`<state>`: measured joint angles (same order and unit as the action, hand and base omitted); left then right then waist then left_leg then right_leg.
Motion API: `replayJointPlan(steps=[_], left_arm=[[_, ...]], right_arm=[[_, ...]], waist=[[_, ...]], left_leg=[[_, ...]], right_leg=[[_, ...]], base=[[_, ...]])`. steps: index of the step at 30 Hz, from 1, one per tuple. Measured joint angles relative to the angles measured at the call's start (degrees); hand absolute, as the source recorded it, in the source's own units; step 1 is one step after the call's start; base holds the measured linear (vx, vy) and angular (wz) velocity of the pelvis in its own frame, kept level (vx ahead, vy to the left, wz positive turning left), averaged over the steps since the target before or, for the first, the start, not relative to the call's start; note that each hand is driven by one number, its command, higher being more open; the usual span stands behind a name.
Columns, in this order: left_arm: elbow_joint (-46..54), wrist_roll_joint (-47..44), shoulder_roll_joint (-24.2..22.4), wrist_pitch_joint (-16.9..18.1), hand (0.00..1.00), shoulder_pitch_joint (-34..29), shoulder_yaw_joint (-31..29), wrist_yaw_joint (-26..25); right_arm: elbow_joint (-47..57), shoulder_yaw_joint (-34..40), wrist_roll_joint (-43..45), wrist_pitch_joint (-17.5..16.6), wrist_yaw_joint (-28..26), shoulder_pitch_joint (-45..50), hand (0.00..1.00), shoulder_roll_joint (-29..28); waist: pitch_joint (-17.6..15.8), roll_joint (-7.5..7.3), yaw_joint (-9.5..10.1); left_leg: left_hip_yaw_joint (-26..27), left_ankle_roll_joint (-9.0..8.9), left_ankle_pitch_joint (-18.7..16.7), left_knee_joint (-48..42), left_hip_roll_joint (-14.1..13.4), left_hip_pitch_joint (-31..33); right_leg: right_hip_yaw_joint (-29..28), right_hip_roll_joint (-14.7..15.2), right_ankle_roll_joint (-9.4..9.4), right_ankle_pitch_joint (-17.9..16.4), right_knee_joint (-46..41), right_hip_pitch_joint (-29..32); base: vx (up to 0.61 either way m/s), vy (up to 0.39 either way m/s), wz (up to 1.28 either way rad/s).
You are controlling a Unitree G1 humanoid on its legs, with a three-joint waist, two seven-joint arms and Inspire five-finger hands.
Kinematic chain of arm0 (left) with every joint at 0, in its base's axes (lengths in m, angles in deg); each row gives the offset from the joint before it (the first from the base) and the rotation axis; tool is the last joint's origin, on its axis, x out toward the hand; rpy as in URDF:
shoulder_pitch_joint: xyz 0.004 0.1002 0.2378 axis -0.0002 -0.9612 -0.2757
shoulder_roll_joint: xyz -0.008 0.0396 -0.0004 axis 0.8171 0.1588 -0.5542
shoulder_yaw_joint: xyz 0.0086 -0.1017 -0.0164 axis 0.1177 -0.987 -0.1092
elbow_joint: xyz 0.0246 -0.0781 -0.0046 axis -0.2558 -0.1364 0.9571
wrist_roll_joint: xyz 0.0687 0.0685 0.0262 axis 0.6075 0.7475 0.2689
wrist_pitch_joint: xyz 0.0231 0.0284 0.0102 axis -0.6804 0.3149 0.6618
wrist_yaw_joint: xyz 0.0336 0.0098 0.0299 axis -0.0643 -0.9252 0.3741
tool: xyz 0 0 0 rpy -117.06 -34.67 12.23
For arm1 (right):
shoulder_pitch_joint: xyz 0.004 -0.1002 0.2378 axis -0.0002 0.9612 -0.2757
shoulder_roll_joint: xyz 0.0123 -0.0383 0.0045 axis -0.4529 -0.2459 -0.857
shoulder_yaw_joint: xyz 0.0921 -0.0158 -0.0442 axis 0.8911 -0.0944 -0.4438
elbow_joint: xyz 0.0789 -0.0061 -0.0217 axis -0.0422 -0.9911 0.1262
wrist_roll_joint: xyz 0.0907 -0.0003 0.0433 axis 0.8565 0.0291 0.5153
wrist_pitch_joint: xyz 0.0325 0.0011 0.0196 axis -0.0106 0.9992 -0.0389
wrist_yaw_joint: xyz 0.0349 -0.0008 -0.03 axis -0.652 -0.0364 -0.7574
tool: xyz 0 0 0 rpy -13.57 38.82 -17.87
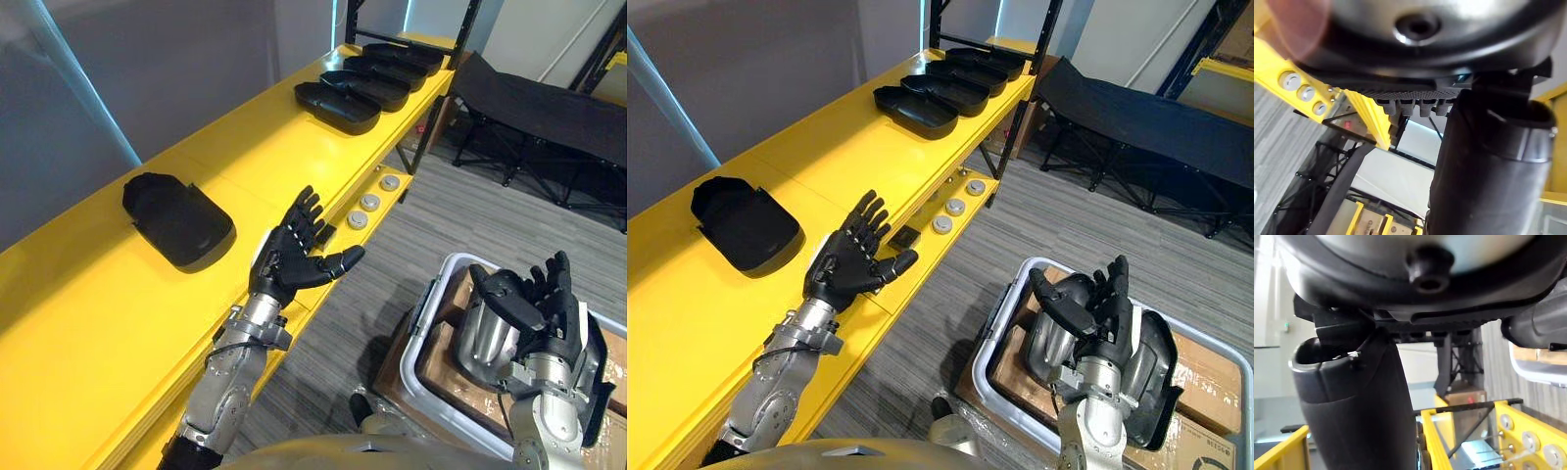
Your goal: Walk over and take three plastic housings, then place them on the shelf
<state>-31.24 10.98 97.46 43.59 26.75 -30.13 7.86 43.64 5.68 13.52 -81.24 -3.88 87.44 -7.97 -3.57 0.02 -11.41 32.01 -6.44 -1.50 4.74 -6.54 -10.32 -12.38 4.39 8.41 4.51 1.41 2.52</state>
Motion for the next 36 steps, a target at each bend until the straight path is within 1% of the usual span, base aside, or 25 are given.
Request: replayJointPlan(steps=[1, 3, 4, 5, 7, 9, 13, 17, 19, 20, 21, 22, 23, 24, 25, 27, 28, 29, 30, 31, 32, 33, 34, 35, 36], left_arm=[[0.0, -0.02, 0.08, 0.0, 1.0, -0.13, -0.08, 0.06], [0.07, -0.5, 0.21, 0.04, 1.0, -1.09, -1.1, 0.12], [0.35, -1.15, -0.61, 0.16, 1.0, -2.88, -2.84, -0.23], [0.5, -2.07, -0.89, 0.18, 1.0, -4.67, -4.59, -1.13], [1.33, -2.09, -1.89, 0.26, 1.0, -7.95, -8.06, -2.43], [1.52, -2.18, -2.3, 0.37, 1.0, -9.47, -10.54, -2.41], [3.21, -2.33, -2.19, 2.9, 1.0, -11.36, -12.2, -1.78], [4.9, -2.77, -2.29, 4.62, 1.0, -10.78, -11.01, -1.99], [5.7, -2.08, -2.33, 4.8, 1.0, -9.58, -10.28, -3.04], [5.81, -1.5, -2.31, 5.1, 1.0, -9.47, -10.21, -3.62], [5.87, -0.43, -2.5, 5.27, 1.0, -9.46, -10.28, -4.69], [5.75, 0.67, -2.74, 5.3, 1.0, -9.54, -10.7, -5.14], [5.74, 0.57, -2.76, 5.3, 1.0, -9.54, -10.88, -5.14], [5.66, 0.14, -2.77, 5.29, 1.0, -9.53, -11.14, -4.76], [5.46, -2.03, -2.78, 5.28, 1.0, -9.53, -11.35, -3.52], [5.42, -7.67, -2.77, 5.29, 1.0, -9.35, -11.6, -1.45], [5.18, -10.66, -2.78, 5.29, 1.0, -9.21, -11.67, -0.57], [4.55, -12.69, -2.71, 5.3, 1.0, -9.19, -11.76, 0.11], [4.0, -13.62, -2.66, 5.3, 1.0, -9.18, -11.75, 0.27], [2.52, -15.19, -2.63, 5.3, 1.0, -8.61, -11.61, 0.7], [1.52, -16.38, -2.62, 5.32, 1.0, -7.88, -11.35, 0.88], [1.04, -17.62, -2.57, 5.39, 1.0, -7.22, -11.22, 1.28], [0.79, -18.12, -2.46, 5.56, 1.0, -6.45, -10.93, 1.31], [0.06, -18.62, -2.71, 5.56, 1.0, -5.27, -10.23, 1.3], [-0.3, -19.02, -3.21, 5.56, 1.0, -5.04, -9.71, 1.28]], right_arm=[[0.0, -0.55, -0.01, -0.31, 0.02, -0.12, 1.0, 0.02], [0.01, -2.06, 0.09, -1.08, -0.05, -0.85, 1.0, 0.25], [0.0, -3.47, 0.09, -1.18, -0.24, -2.18, 1.0, 1.12], [-0.07, -4.97, 0.12, -1.18, -0.76, -3.48, 1.0, 1.89], [-0.6, -7.39, 0.12, -1.19, -1.54, -5.31, 1.0, 3.28], [-1.48, -8.63, 0.09, -1.22, -1.34, -5.64, 1.0, 3.24], [-4.39, -12.64, 0.14, -1.22, 0.28, -4.74, 1.0, 2.52], [-4.32, -14.6, 1.92, -2.58, 0.26, -2.68, 1.0, -0.05], [-4.17, -14.56, 3.66, -4.1, -1.24, 0.1, 1.0, -1.94], [-4.14, -14.58, 3.9, -4.37, -1.93, 0.73, 1.0, -2.13], [-4.15, -14.58, 4.01, -4.85, -3.33, 1.42, 1.0, -2.13], [-4.13, -14.74, 4.17, -5.34, -4.4, 1.14, 1.0, -2.07], [-4.14, -14.9, 4.38, -5.79, -4.83, 0.62, 1.0, -1.98], [-4.14, -15.51, 4.86, -6.47, -5.03, -1.18, 1.0, -1.83], [-4.24, -16.42, 6.32, -7.02, -4.6, -3.49, 1.0, -1.76], [-5.29, -17.88, 6.42, -8.24, -2.64, -6.91, 1.0, -1.72], [-6.75, -18.65, 6.25, -8.81, -1.19, -9.3, 1.0, -1.72], [-8.72, -19.34, 5.74, -8.81, 0.05, -11.02, 1.0, -1.77], [-9.96, -19.74, 5.65, -8.78, 0.59, -11.94, 1.0, -1.84], [-12.25, -20.1, 4.97, -8.62, 1.59, -12.87, 1.0, -2.21], [-13.88, -20.3, 3.13, -8.31, 2.52, -12.92, 1.0, -2.31], [-14.79, -20.36, 1.24, -8.08, 3.05, -12.35, 1.0, -2.37], [-15.37, -20.16, -0.23, -7.7, 3.45, -11.93, 1.0, -2.36], [-15.81, -19.41, -1.12, -6.63, 3.94, -11.92, 1.0, -1.85], [-15.8, -19.02, -1.13, -6.11, 4.03, -11.95, 1.0, -1.31]], waist=[[-0.02, -0.04, 0.14], [-0.01, 0.06, 0.99], [-0.02, 1.23, 3.25], [-0.57, 2.61, 4.96], [-1.21, 4.15, 5.59], [-1.25, 4.72, 6.38], [-2.71, 2.71, 8.23], [-4.76, 2.78, 8.15], [-6.82, 2.46, 8.14], [-7.39, 2.08, 8.07], [-7.85, 2.22, 8.19], [-7.98, 1.84, 8.46], [-7.87, 1.61, 8.64], [-8.15, 1.99, 9.81], [-7.87, 1.57, 10.11], [-7.74, 1.19, 10.67], [-7.61, 0.85, 11.42], [-7.55, 0.51, 11.98], [-7.41, 0.28, 12.14], [-7.08, -0.14, 12.15], [-6.72, -0.73, 12.16], [-6.18, -1.51, 12.09], [-5.3, -2.78, 11.6], [-5.15, -2.4, 11.4], [-4.93, -1.83, 11.3]], left_leg=[[-0.3, -0.05, -0.75, -1.3, 0.06, 0.54], [-7.07, 0.09, -5.71, -8.02, 0.69, 3.98], [-18.1, 2.27, -11.24, -14.37, 3.06, 7.22], [-23.93, 4.52, -14.24, -19.95, 4.11, 9.04], [-29.47, 4.73, -17.32, -24.76, 4.14, 10.74], [-29.0, 5.13, -18.41, -26.66, 4.15, 11.85], [-28.38, 5.49, -18.91, -27.99, 4.18, 12.02], [-26.73, 6.08, -20.99, -33.04, 3.09, 13.43], [-24.26, 6.61, -22.53, -36.5, 1.73, 13.17], [-23.5, 6.96, -22.73, -36.99, 1.61, 12.76], [-21.14, 7.81, -22.53, -37.42, 0.38, 13.13], [-19.54, 8.31, -21.9, -37.47, -0.59, 13.39], [-18.97, 8.35, -21.52, -37.44, -1.18, 13.85], [-17.89, 8.12, -20.38, -36.8, -2.19, 14.4], [-17.67, 7.78, -18.75, -35.55, -2.99, 15.04], [-17.62, 6.92, -16.81, -34.0, -4.3, 16.48], [-17.6, 6.25, -15.86, -33.25, -5.63, 17.54], [-17.59, 4.99, -15.06, -32.98, -6.76, 18.04], [-17.4, 4.33, -14.73, -32.86, -7.34, 18.05], [-17.27, 2.71, -14.09, -32.75, -8.48, 18.07], [-17.15, 0.84, -13.34, -32.83, -9.82, 18.21], [-17.23, -0.94, -12.55, -33.17, -10.71, 18.74], [-17.79, -2.34, -11.87, -34.06, -11.38, 19.75], [-19.09, -3.82, -10.56, -33.52, -12.74, 20.19], [-20.26, -4.49, -9.76, -32.35, -13.23, 20.17]], right_leg=[[-0.38, -0.02, 0.0, 0.0, -0.06, 0.12], [-1.67, -0.17, -0.01, 0.01, -0.59, 1.34], [-5.03, -1.56, -0.12, 0.12, -1.48, 2.78], [-7.57, -2.96, -0.22, 0.2, -1.53, 2.98], [-9.8, -4.37, -0.38, 0.74, -1.56, 3.64], [-10.5, -4.49, -0.26, 1.28, -1.58, 4.55], [-10.87, -4.54, -0.45, 1.52, -2.21, 4.69], [-10.68, -6.34, -0.73, 1.36, -7.35, 7.14], [-8.09, -7.61, -0.73, 1.36, -12.06, 8.52], [-6.89, -7.56, -0.96, 1.75, -12.27, 8.36], [-5.6, -7.43, -1.35, 3.44, -10.19, 7.87], [-0.99, -6.73, -3.32, 0.97, -14.59, 8.59], [1.52, -6.15, -4.29, -1.34, -17.82, 9.14], [4.88, -4.51, -4.65, -5.18, -23.37, 9.57], [7.08, -2.29, -4.85, -8.35, -27.68, 9.33], [8.97, 0.45, -4.79, -10.98, -31.73, 8.25], [9.51, 2.57, -5.14, -11.4, -33.47, 7.06], [9.62, 4.89, -5.15, -11.38, -34.05, 5.32], [9.6, 6.17, -5.16, -11.37, -34.21, 4.56], [9.37, 8.21, -5.17, -11.35, -34.08, 3.1], [9.05, 9.14, -4.94, -11.21, -32.37, 2.03], [9.17, 9.73, -3.34, -10.08, -29.36, 1.42], [9.53, 9.46, 1.23, -11.6, -26.79, 0.51], [11.71, 8.3, 4.08, -15.38, -24.18, -0.46], [12.71, 7.49, 3.96, -16.6, -23.05, -0.82]], base=[[-0.01, -0.025, -0.09], [-0.04, -0.007, -0.46], [-0.05, 0.042, -1.2], [-0.04, 0.07, -1.3], [-0.02, 0.105, -0.85], [-0.04, 0.09, -0.37], [-0.03, 0.032, -0.06], [-0.06, 0.025, -0.28], [-0.16, -0.004, -0.55], [-0.31, -0.029, -0.65], [-0.31, -0.001, -0.73], [-0.31, 0.008, -0.71], [-0.17, 0.021, -0.67], [-0.21, -0.026, -0.5], [-0.18, -0.06, -0.44], [-0.16, -0.151, -0.26], [-0.18, -0.295, -0.36], [-0.14, -0.278, -0.37], [-0.16, -0.378, -0.37], [-0.1, -0.378, -0.32], [-0.08, -0.405, -0.3], [-0.06, -0.45, -0.2], [-0.03, -0.462, -0.24], [-0.02, -0.469, -0.3], [0.0, -0.469, -0.43]])
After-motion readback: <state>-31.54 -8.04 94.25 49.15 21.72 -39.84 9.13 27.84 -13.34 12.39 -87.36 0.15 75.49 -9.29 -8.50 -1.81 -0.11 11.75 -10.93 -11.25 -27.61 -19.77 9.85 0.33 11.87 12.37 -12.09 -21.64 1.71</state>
